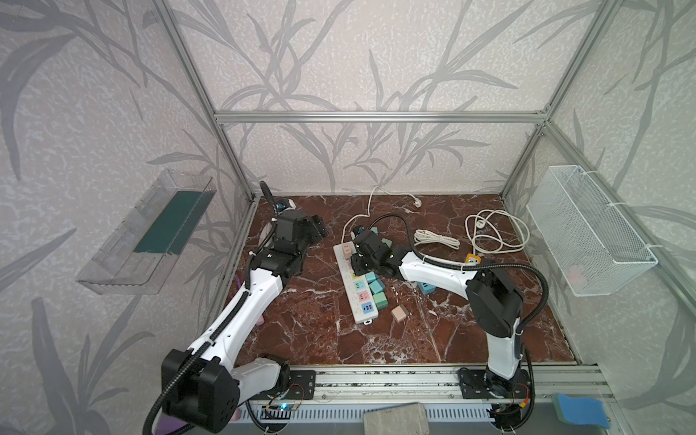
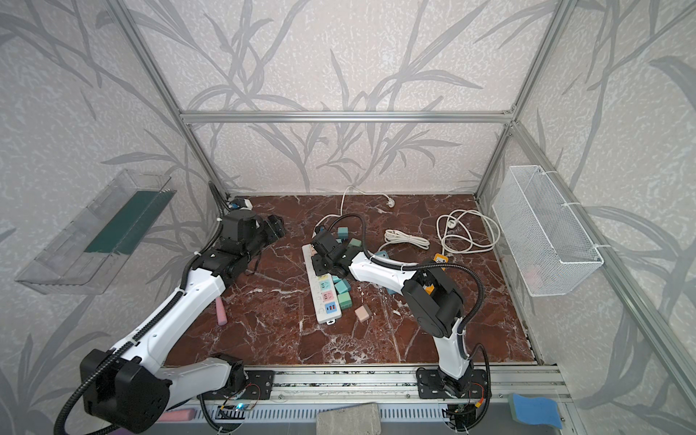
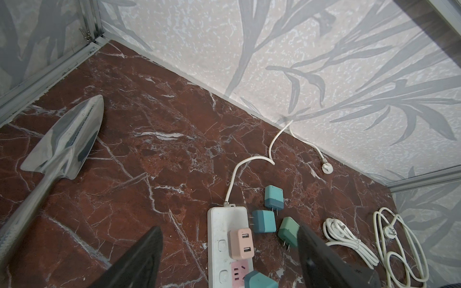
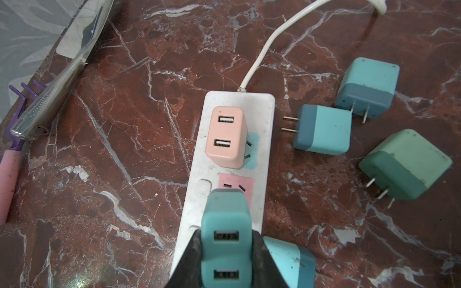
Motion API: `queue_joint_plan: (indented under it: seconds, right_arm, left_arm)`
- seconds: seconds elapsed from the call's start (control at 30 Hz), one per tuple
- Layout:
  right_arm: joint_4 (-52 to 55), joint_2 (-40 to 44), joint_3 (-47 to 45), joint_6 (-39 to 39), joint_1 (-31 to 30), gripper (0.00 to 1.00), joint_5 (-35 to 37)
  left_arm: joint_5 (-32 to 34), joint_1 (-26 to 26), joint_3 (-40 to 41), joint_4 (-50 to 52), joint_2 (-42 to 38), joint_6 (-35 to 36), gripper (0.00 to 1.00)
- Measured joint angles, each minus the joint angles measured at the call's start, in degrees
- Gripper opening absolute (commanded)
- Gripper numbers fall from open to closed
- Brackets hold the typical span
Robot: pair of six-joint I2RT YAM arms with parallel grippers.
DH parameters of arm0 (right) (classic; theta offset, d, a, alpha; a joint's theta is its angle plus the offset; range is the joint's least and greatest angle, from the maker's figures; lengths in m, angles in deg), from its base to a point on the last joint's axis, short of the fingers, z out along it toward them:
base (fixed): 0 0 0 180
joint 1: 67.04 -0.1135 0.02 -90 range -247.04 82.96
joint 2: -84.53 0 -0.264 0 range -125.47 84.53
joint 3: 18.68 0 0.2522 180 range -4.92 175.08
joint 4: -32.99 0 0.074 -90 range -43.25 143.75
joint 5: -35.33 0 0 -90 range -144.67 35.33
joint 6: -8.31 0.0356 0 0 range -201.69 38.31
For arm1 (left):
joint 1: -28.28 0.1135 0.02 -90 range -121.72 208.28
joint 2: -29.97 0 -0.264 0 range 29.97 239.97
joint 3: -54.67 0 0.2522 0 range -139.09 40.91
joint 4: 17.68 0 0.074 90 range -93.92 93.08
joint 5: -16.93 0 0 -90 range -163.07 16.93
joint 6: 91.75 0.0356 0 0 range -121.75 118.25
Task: Insert plugs into power strip
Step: Pass the plug, then insert the plug into the socket.
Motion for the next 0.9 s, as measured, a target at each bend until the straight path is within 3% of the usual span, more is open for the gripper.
queue_joint_plan:
  seconds: [0.53,0.9]
  right_arm:
    - [0.6,-3.6,3.2,0.6,-0.2,0.00,1.4]
    - [7.4,-6.2,9.1,1.6,-0.8,0.00,2.0]
  left_arm:
    - [-0.6,0.0,1.4,-0.9,-0.5,-0.9,0.84]
    - [-0.5,0.0,1.4,-1.0,-0.8,-0.9,0.84]
